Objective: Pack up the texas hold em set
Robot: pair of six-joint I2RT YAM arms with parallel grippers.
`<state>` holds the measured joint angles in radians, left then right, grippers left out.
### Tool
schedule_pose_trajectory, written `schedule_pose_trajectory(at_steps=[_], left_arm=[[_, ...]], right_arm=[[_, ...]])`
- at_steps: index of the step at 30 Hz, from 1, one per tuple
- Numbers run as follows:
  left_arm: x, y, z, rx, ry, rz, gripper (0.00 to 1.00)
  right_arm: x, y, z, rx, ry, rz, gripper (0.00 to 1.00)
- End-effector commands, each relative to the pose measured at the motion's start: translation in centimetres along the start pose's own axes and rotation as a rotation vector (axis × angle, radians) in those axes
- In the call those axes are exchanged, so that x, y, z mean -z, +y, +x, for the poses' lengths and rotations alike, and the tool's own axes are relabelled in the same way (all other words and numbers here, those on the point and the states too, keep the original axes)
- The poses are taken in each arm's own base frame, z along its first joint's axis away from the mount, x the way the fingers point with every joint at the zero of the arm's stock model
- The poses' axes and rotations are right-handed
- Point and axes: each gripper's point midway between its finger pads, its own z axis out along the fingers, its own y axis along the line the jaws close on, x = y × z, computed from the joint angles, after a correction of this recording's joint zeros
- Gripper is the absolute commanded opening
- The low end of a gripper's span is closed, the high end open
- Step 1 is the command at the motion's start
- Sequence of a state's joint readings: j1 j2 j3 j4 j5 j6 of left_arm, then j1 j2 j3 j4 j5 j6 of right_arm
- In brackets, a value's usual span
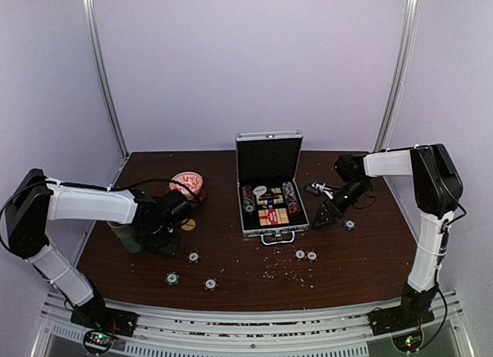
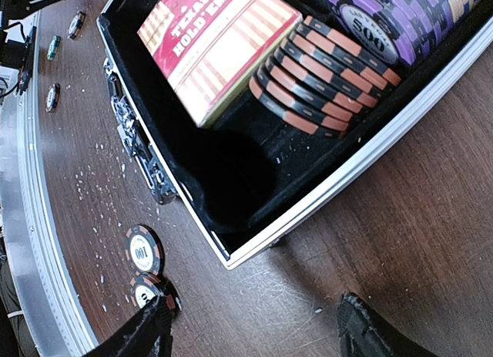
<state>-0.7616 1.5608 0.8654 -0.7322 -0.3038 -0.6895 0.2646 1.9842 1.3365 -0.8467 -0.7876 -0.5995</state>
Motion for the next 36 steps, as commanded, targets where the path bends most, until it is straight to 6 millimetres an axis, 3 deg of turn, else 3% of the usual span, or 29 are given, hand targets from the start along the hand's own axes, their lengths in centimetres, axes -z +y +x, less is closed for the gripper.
schedule_pose_trajectory(at_steps=[1,9,15,23,27,36], left_arm=[[4.4,-1.7,-4.6,-0.018,-0.119,0.015,0.10],[8.8,-9.2,-11.3,-0.131,-0.291,0.158,0.10],[10.1,-16.4,-15.4,-0.229,-0.412,0.275,0.10],[9.4,-23.0,-19.6,-0.258,-0.497,0.393,0.09],[9.3,-25.7,-21.4,-0.277,-0.534,0.450,0.09],[7.1,-30.4,-23.4,-0.347,-0.562,0.520,0.09]], right_arm=[[0.1,0.2,-0.4,0.018,0.005,0.001,0.74],[1.0,0.6,-1.3,0.036,-0.027,0.018,0.74],[1.8,0.5,-1.7,0.046,-0.041,0.052,0.75],[5.3,0.2,-3.9,0.056,-0.145,0.180,0.75],[6.5,0.8,-4.0,0.064,-0.196,0.221,0.75],[8.5,-0.4,-4.3,0.070,-0.298,0.314,0.75]])
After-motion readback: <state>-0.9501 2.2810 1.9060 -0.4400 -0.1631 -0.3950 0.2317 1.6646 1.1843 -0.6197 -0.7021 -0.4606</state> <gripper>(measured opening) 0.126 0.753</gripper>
